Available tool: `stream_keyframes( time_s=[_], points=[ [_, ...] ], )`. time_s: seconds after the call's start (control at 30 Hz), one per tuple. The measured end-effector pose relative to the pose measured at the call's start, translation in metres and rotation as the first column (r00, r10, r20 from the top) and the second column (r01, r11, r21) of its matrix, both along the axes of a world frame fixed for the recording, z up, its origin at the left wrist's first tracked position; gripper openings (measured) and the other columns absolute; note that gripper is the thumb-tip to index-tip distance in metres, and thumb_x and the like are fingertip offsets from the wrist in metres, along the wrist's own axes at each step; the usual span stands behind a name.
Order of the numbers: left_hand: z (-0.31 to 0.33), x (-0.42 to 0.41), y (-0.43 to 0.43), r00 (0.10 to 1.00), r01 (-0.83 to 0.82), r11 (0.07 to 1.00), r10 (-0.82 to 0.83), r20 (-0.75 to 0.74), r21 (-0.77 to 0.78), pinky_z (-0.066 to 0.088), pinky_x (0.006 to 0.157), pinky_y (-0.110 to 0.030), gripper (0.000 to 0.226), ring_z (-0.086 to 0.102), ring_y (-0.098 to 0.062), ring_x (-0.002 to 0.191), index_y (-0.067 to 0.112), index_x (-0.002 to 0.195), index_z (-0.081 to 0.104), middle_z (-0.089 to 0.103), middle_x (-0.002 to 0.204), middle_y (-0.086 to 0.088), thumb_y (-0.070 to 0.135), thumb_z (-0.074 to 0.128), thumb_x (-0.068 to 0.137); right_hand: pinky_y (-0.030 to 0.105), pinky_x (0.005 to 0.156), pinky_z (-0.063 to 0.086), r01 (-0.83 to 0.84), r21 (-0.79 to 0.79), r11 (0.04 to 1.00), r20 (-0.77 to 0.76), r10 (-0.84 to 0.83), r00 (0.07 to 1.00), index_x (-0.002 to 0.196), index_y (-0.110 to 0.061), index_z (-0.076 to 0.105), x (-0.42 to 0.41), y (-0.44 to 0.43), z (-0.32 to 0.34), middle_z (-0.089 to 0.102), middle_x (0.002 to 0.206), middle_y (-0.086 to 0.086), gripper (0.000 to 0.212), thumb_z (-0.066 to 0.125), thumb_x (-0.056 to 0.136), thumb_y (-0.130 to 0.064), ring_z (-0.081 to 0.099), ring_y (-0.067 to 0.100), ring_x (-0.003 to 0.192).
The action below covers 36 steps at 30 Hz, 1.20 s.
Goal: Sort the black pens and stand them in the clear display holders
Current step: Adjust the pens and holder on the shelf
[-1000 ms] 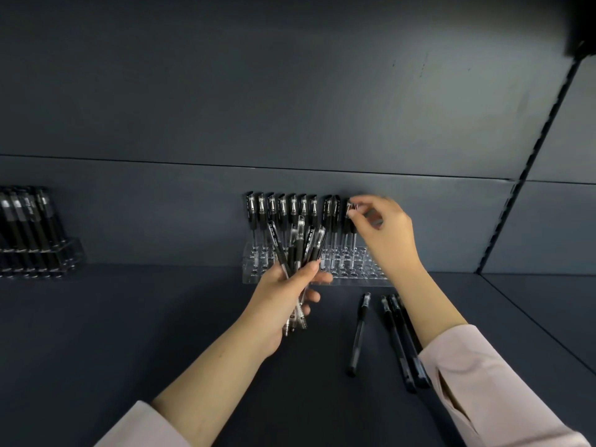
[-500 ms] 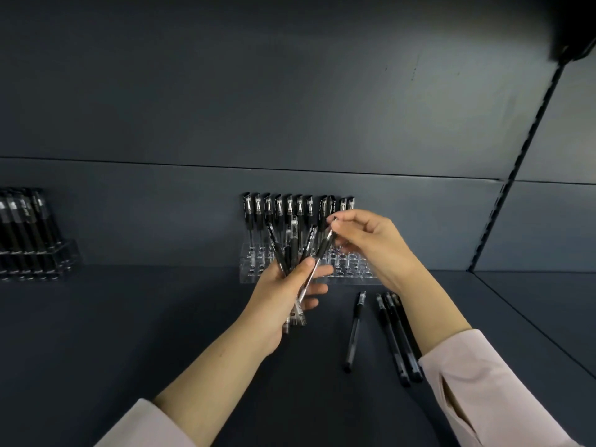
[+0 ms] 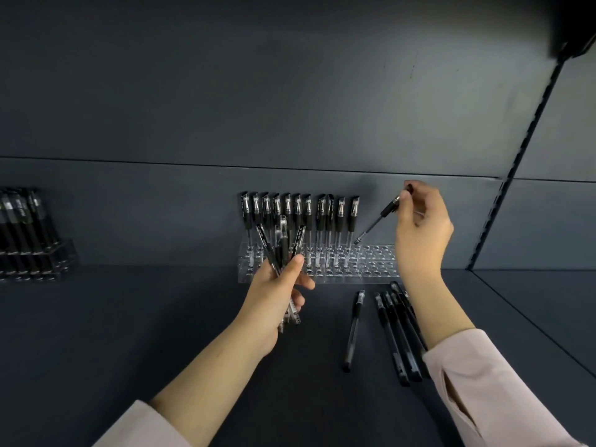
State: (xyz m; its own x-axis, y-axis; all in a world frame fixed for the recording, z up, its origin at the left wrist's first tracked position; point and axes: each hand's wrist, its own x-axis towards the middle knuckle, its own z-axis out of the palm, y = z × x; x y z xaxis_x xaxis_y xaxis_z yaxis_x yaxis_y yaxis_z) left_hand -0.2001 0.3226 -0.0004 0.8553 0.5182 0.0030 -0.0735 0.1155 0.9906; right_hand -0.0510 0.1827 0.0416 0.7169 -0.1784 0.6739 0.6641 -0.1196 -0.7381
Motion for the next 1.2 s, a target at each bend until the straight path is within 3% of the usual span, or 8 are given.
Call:
stream_keyframes(
  time_s=[0.23,0.4,0.47,0.57,0.77,0.93,1.13,1.2],
  points=[
    [0.000,0.000,0.002,1.000,-0.011,1.000,0.011,0.008,0.007,0.048,0.053,-0.019,0.022,0.049,-0.008,0.046,0.020,0.112,0.056,0.066,0.066,0.006,0.037,0.052,0.099,0.017,0.081,0.049,-0.012,-0.129,0.992,0.057,0.020,0.998,0.116,-0.012,0.064,0.000,0.005,0.000,0.066,0.102,0.001,0.022,0.054,0.097,-0.016,0.061,0.010,0.088],
    [-0.002,0.001,0.001,1.000,-0.015,0.999,0.015,-0.007,0.046,0.046,0.066,-0.026,0.021,0.046,-0.008,0.047,0.022,0.106,0.055,0.063,0.064,0.009,0.041,0.050,0.099,0.017,0.079,0.050,-0.016,-0.205,0.979,0.098,0.037,0.995,0.116,-0.014,0.065,-0.002,0.008,0.000,0.066,0.094,0.000,0.022,0.058,0.095,-0.016,0.061,0.009,0.083],
    [-0.002,0.002,0.001,1.000,-0.006,1.000,0.006,-0.001,0.028,0.043,0.061,-0.028,0.020,0.044,-0.009,0.047,0.020,0.104,0.055,0.059,0.061,0.009,0.039,0.050,0.099,0.014,0.075,0.048,-0.025,-0.218,0.976,0.092,0.046,0.995,0.116,-0.017,0.062,-0.003,0.008,-0.001,0.064,0.090,-0.003,0.022,0.059,0.095,-0.016,0.059,0.007,0.079],
    [-0.001,0.002,0.000,1.000,0.018,1.000,-0.018,0.012,-0.023,0.040,0.051,-0.024,0.017,0.041,-0.008,0.047,0.018,0.101,0.053,0.052,0.063,0.007,0.035,0.050,0.100,0.019,0.077,0.050,-0.014,-0.249,0.968,0.122,0.046,0.992,0.112,-0.016,0.063,0.002,0.010,-0.003,0.066,0.093,0.000,0.018,0.059,0.094,-0.013,0.061,0.010,0.081],
    [-0.002,0.002,-0.001,0.999,0.035,0.999,-0.035,0.015,0.002,0.039,0.049,-0.023,0.017,0.041,-0.008,0.047,0.017,0.096,0.051,0.051,0.068,0.004,0.034,0.050,0.100,0.032,0.083,0.051,0.027,-0.529,0.848,0.170,0.075,0.982,0.122,-0.018,0.062,0.018,0.014,-0.022,0.059,0.107,0.003,0.030,0.054,0.095,-0.010,0.059,0.021,0.093],
    [-0.001,0.002,0.000,0.999,0.035,0.999,-0.036,0.007,0.018,0.040,0.049,-0.023,0.017,0.042,-0.008,0.047,0.016,0.098,0.051,0.052,0.070,0.004,0.033,0.050,0.100,0.019,0.081,0.040,-0.022,-0.519,0.855,0.099,0.086,0.991,0.127,-0.022,0.057,0.019,0.012,-0.023,0.055,0.109,-0.001,0.035,0.052,0.096,-0.008,0.056,0.016,0.096],
    [-0.002,0.002,-0.001,0.999,0.043,0.999,-0.042,-0.007,0.033,0.040,0.050,-0.024,0.018,0.042,-0.008,0.047,0.016,0.098,0.052,0.052,0.069,0.004,0.034,0.049,0.101,0.025,0.083,0.044,-0.106,-0.554,0.826,0.057,0.164,0.985,0.144,-0.035,0.040,0.021,0.013,-0.020,0.047,0.108,-0.003,0.053,0.053,0.097,-0.013,0.053,0.016,0.091],
    [-0.002,0.002,-0.002,0.999,0.046,0.998,-0.046,-0.015,0.041,0.040,0.051,-0.024,0.018,0.042,-0.008,0.047,0.016,0.098,0.051,0.052,0.070,0.003,0.033,0.049,0.101,0.026,0.086,0.045,-0.096,-0.572,0.814,0.086,0.175,0.981,0.142,-0.034,0.043,0.024,0.015,-0.018,0.045,0.108,-0.004,0.052,0.056,0.096,-0.014,0.053,0.017,0.093]
  ],
)
